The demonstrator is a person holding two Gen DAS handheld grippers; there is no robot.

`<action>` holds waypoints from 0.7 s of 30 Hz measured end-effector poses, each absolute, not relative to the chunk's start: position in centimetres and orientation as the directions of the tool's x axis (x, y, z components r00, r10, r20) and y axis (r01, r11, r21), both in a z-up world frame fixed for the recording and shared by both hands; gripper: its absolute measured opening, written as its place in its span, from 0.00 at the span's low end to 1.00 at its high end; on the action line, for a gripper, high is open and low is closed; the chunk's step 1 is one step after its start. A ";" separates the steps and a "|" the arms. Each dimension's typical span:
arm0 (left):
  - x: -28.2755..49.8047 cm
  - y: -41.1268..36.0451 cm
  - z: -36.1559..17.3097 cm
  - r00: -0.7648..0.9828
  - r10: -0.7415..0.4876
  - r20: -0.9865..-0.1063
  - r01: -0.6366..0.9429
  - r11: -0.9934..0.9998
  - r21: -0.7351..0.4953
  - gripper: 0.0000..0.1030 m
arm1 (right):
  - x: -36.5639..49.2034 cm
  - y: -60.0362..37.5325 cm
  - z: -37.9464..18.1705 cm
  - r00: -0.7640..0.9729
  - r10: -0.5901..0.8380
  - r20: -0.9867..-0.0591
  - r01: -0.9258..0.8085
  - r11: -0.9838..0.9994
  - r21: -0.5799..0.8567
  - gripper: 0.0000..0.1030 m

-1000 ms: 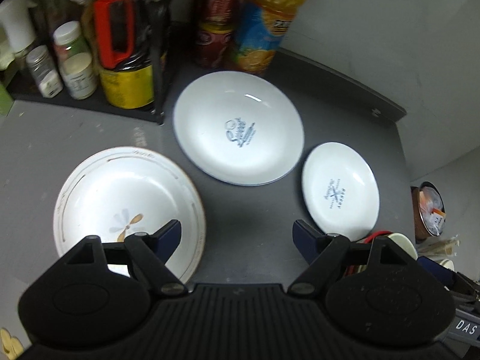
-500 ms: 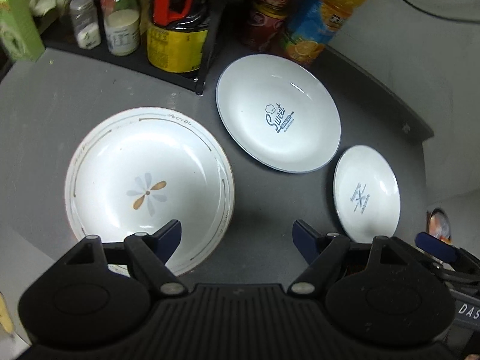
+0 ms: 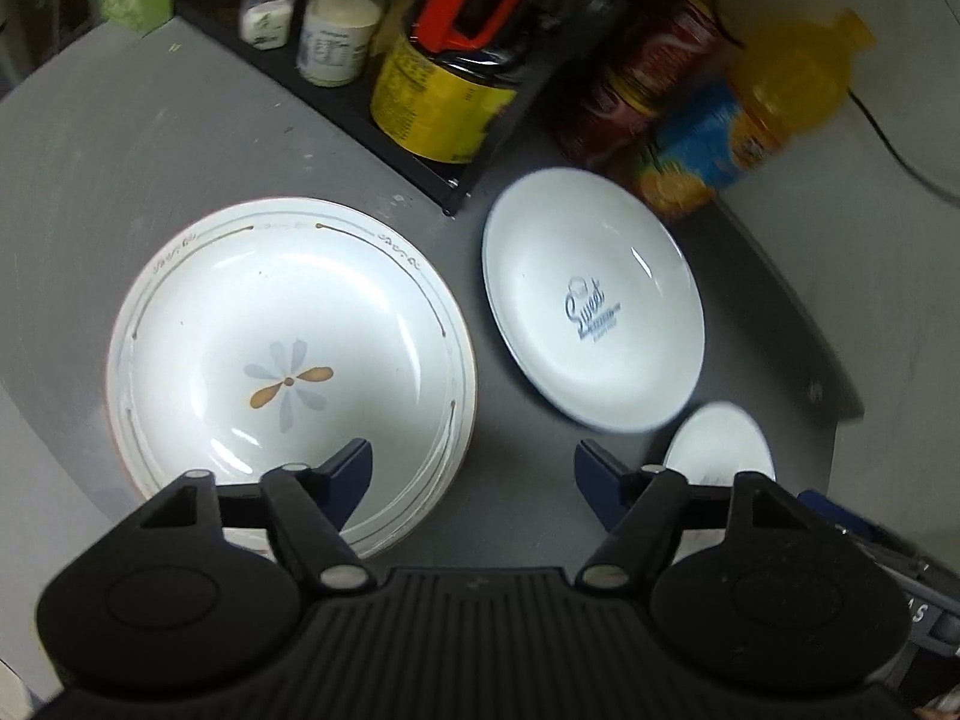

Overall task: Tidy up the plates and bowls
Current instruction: 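Move both grippers toward the white plate printed 'Sweet', then close both grippers on the rim of the 'Sweet' plate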

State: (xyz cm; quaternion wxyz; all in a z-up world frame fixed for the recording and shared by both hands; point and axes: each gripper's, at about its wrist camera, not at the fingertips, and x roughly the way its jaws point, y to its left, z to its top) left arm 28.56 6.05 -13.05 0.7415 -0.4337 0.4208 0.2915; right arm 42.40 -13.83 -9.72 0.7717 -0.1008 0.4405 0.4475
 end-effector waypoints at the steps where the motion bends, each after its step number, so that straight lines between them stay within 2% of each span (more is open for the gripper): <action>1: 28.6 6.3 -13.3 0.485 0.069 -0.872 -0.802 0.432 -0.412 0.64 | 42.8 -13.6 -9.8 0.214 0.598 -0.772 -0.782 0.579 0.232 0.98; 4: 28.9 6.8 -13.9 0.519 0.081 -0.851 -0.806 0.376 -0.456 0.55 | 44.4 -13.0 -10.4 0.201 0.597 -0.777 -0.782 0.575 0.240 0.89; 6: 29.2 7.1 -14.3 0.543 0.095 -0.835 -0.803 0.349 -0.482 0.51 | 45.5 -12.6 -10.8 0.194 0.595 -0.780 -0.774 0.581 0.250 0.78; 10: 30.3 7.7 -15.2 0.567 0.103 -0.817 -0.798 0.314 -0.515 0.46 | 47.4 -11.9 -11.7 0.175 0.588 -0.789 -0.751 0.598 0.279 0.72; 15: 32.1 8.8 -16.7 0.580 0.097 -0.809 -0.791 0.304 -0.531 0.29 | 49.4 -10.6 -13.2 0.161 0.576 -0.802 -0.721 0.623 0.302 0.59; 21: 34.1 10.5 -17.8 0.583 0.101 -0.806 -0.784 0.331 -0.525 0.23 | 51.9 -9.5 -15.2 0.158 0.575 -0.803 -0.668 0.661 0.342 0.48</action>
